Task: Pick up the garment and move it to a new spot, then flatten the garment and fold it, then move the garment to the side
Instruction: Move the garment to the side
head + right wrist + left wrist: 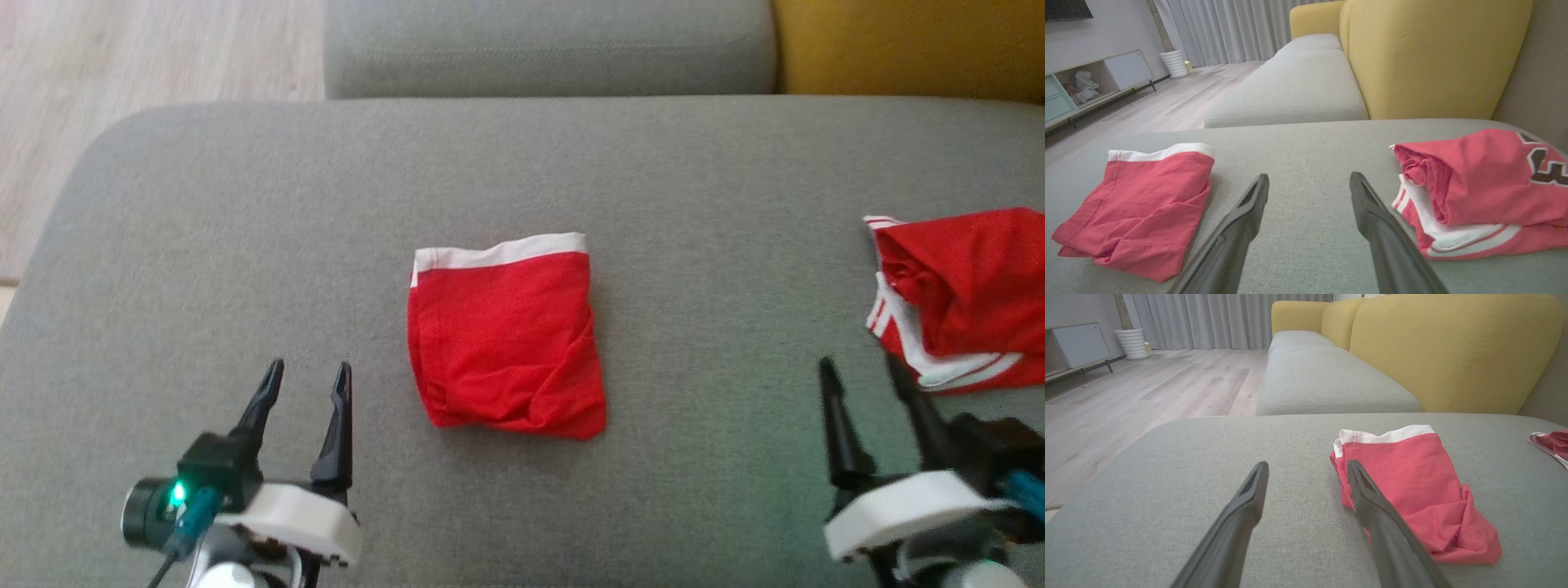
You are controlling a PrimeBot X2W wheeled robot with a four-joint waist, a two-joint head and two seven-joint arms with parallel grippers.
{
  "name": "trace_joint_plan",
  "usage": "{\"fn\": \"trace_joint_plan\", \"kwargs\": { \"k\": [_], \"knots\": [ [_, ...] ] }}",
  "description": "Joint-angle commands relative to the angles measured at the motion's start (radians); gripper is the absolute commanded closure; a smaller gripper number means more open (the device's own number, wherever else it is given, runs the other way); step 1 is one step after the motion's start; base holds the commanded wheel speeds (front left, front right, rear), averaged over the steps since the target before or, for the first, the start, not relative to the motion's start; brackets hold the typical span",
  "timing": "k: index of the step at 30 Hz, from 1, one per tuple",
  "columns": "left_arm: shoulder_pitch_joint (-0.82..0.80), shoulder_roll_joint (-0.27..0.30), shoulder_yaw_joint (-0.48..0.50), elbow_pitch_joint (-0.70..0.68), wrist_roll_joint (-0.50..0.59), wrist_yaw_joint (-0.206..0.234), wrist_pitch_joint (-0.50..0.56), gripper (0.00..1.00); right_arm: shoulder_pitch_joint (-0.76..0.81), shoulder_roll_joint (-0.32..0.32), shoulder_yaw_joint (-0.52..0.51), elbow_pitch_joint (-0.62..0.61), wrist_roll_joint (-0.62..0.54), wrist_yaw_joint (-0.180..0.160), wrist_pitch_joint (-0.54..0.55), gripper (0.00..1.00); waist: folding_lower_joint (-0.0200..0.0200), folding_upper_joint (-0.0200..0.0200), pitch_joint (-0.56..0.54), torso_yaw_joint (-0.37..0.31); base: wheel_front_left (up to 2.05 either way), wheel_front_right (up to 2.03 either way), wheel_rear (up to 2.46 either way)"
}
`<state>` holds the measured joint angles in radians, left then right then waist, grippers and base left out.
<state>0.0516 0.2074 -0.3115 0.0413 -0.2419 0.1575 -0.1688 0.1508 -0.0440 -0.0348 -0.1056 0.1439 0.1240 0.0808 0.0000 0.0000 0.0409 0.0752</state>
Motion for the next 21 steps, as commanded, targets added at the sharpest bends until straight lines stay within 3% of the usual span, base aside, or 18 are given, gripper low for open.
{"fn": "trace_joint_plan", "kwargs": {
  "k": [1, 15, 21],
  "knots": [
    [-0.072, 0.015, 0.032, -0.035, -0.008, -0.003, -0.011, 0.0, -0.073, -0.006, 0.041, -0.008, 0.008, 0.007, -0.004, 0.0, 0.0, 0.0, 0.021, 0.018, 0.0, 0.0, 0.0],
    [-0.236, -0.054, -0.013, 0.031, -0.007, -0.038, -0.069, 0.0, -0.364, -0.006, 0.314, 0.487, 0.109, 0.007, -0.028, 0.0, 0.0, 0.0, 0.147, 0.18, 0.0, 0.0, 0.0],
    [-0.254, -0.072, -0.004, 0.045, -0.012, -0.036, -0.085, 0.0, -0.423, -0.006, 0.392, 0.593, 0.175, 0.007, -0.019, 0.0, 0.0, 0.0, 0.164, 0.202, 0.0, 0.0, 0.0]
  ]
}}
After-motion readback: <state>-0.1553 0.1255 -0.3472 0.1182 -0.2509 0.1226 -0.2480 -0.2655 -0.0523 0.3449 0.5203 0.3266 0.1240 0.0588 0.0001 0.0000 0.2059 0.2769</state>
